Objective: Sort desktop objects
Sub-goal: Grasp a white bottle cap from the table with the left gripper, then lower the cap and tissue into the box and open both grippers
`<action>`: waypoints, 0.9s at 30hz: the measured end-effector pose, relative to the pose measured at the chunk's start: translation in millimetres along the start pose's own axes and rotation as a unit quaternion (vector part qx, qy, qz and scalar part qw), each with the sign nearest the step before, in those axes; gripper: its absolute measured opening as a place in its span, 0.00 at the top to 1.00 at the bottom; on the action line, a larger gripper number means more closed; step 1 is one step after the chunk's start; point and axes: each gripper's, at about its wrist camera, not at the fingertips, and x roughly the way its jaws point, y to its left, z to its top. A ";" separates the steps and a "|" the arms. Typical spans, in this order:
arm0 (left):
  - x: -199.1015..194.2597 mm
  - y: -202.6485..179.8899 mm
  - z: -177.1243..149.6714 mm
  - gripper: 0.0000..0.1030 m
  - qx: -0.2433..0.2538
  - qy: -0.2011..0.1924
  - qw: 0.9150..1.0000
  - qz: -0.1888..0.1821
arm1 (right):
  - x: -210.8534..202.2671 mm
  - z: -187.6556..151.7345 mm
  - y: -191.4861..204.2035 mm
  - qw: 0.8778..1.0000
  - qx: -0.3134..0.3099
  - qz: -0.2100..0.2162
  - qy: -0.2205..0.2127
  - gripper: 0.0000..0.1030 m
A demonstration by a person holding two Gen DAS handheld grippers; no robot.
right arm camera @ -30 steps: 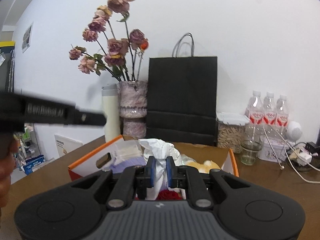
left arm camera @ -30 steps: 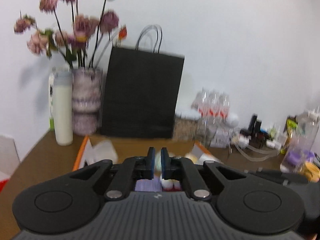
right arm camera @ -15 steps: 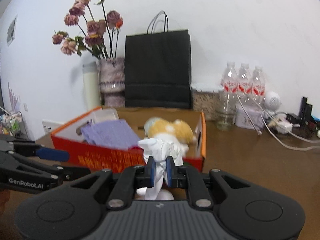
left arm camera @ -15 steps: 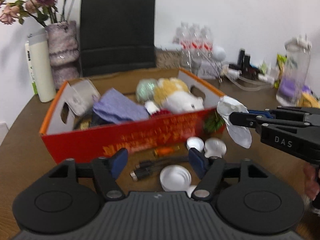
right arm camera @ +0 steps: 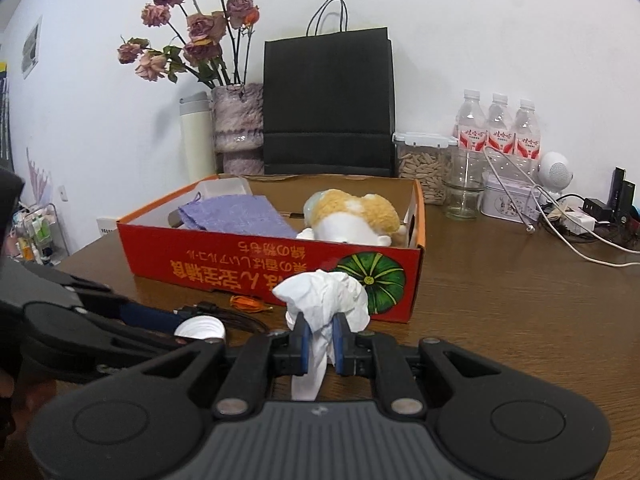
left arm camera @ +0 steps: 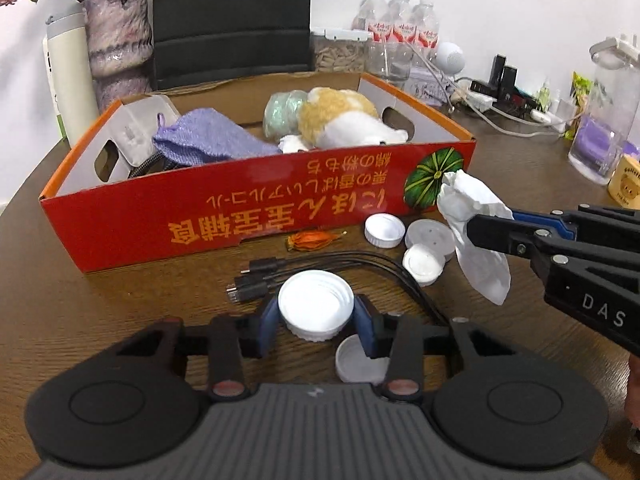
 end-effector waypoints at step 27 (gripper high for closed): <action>-27.5 46.3 86.7 0.60 -0.050 -0.170 0.983 0.051 | 51.8 94.3 30.3 0.996 -0.044 0.005 -0.073 0.89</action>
